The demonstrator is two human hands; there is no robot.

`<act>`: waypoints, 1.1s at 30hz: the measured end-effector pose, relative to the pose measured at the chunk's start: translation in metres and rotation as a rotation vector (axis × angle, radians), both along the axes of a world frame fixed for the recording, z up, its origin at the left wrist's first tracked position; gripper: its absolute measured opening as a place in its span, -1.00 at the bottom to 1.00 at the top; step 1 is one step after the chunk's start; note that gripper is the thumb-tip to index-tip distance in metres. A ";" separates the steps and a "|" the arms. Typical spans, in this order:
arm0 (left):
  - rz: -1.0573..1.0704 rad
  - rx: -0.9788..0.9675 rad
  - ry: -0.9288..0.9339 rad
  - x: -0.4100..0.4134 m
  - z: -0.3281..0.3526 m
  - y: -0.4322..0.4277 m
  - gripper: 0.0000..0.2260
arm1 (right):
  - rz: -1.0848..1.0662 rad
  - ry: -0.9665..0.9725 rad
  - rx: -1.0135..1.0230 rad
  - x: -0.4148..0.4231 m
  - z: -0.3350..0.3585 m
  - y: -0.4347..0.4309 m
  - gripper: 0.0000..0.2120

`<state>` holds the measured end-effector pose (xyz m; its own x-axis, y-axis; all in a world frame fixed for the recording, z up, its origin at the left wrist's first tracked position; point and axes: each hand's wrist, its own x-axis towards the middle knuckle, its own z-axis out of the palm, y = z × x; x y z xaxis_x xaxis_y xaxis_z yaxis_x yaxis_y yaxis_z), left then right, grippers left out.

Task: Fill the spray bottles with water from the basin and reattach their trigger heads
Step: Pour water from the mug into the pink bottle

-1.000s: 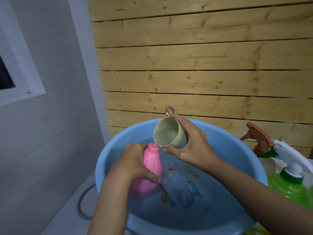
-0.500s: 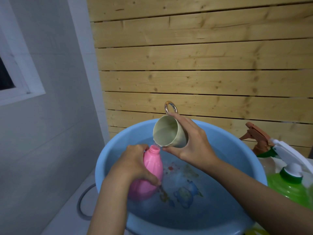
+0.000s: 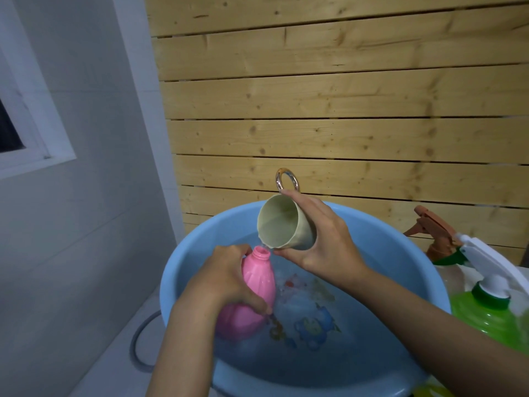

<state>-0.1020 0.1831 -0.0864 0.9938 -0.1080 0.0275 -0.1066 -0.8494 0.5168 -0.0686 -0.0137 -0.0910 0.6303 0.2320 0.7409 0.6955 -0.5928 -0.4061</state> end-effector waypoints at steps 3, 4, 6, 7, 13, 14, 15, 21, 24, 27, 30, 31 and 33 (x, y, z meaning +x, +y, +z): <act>0.000 -0.006 -0.004 -0.001 0.000 0.000 -0.35 | -0.003 -0.001 -0.008 -0.001 0.001 0.000 -0.16; -0.001 -0.004 -0.006 -0.001 0.000 0.000 -0.36 | -0.003 -0.003 -0.010 -0.001 0.001 0.000 -0.17; -0.002 0.005 -0.005 -0.002 0.001 0.000 -0.36 | -0.004 -0.003 -0.017 -0.002 0.001 0.000 -0.17; -0.002 0.007 -0.004 -0.002 0.001 0.000 -0.35 | -0.003 -0.002 -0.022 -0.002 0.001 0.000 -0.17; 0.000 0.008 0.006 -0.002 0.002 0.000 -0.35 | -0.002 -0.017 -0.041 -0.003 0.001 0.000 -0.18; -0.001 0.010 0.011 -0.002 0.002 0.000 -0.34 | -0.002 -0.022 -0.043 -0.003 0.001 0.000 -0.18; -0.002 0.013 0.015 -0.002 0.003 0.000 -0.34 | -0.002 -0.026 -0.044 -0.003 0.001 0.000 -0.18; 0.002 0.013 0.024 -0.002 0.003 -0.001 -0.35 | -0.008 -0.037 -0.058 -0.004 0.002 0.000 -0.19; -0.003 0.016 0.029 -0.002 0.002 -0.001 -0.35 | -0.009 -0.043 -0.069 -0.005 0.003 0.000 -0.20; -0.008 0.007 0.034 -0.003 0.002 0.000 -0.35 | -0.005 -0.047 -0.073 -0.007 0.004 0.000 -0.21; -0.006 0.010 0.035 -0.002 0.002 0.000 -0.35 | -0.008 -0.052 -0.078 -0.006 0.004 0.000 -0.21; -0.003 0.011 0.037 -0.002 0.002 0.000 -0.35 | -0.010 -0.053 -0.080 -0.007 0.004 0.000 -0.21; 0.004 0.013 0.035 -0.002 0.002 0.001 -0.35 | -0.009 -0.051 -0.080 -0.006 0.003 0.000 -0.21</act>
